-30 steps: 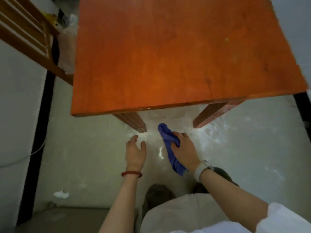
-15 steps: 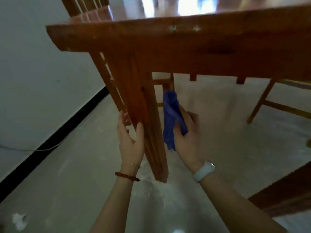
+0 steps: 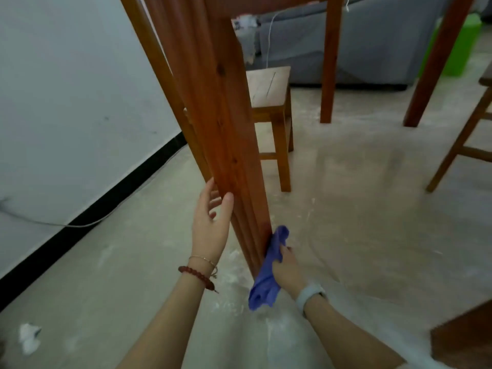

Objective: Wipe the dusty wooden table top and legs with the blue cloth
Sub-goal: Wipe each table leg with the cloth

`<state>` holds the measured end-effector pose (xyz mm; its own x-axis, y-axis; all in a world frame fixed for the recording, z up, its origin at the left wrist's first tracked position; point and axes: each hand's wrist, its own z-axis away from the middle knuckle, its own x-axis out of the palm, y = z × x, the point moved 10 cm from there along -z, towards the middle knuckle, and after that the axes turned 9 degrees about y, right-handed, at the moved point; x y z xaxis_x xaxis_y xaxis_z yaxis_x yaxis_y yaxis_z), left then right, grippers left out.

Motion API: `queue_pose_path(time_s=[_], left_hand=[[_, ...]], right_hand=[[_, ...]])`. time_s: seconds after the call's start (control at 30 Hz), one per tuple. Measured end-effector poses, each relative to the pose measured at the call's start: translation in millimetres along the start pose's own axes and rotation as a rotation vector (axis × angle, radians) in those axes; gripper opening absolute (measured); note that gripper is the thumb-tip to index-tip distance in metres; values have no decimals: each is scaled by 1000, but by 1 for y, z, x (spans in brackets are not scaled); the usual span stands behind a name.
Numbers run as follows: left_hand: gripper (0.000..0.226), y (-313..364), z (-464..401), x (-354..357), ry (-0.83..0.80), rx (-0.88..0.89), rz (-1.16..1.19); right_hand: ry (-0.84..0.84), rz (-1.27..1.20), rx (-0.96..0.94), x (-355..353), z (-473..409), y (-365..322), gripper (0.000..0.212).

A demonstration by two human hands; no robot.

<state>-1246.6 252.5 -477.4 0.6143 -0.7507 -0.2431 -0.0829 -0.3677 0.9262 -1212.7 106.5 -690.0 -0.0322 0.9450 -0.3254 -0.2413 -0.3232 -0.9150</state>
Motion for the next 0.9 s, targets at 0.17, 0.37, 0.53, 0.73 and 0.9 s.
queue_pose_path(time_s=[0.17,0.37,0.53,0.73,0.9], left_hand=[[46,-38,22,10,-64,-69,-53],[48,-54,20,12,-92,-20,-27],[39,-57,15,9,-133,-5,-29],[43,-56,15,10,-144,-26,41],[45,-59,8,10,-259,-113,190]], right_hand=[[348,-97,-130,-62,1,-32,23],[345,-326,-465,-46,32,-105,35],[212,-140,-111,-14,17,-12,20],[578,-242,-704,-88,72,-162,40],[723,309,-1439,-63,151,-252,31]])
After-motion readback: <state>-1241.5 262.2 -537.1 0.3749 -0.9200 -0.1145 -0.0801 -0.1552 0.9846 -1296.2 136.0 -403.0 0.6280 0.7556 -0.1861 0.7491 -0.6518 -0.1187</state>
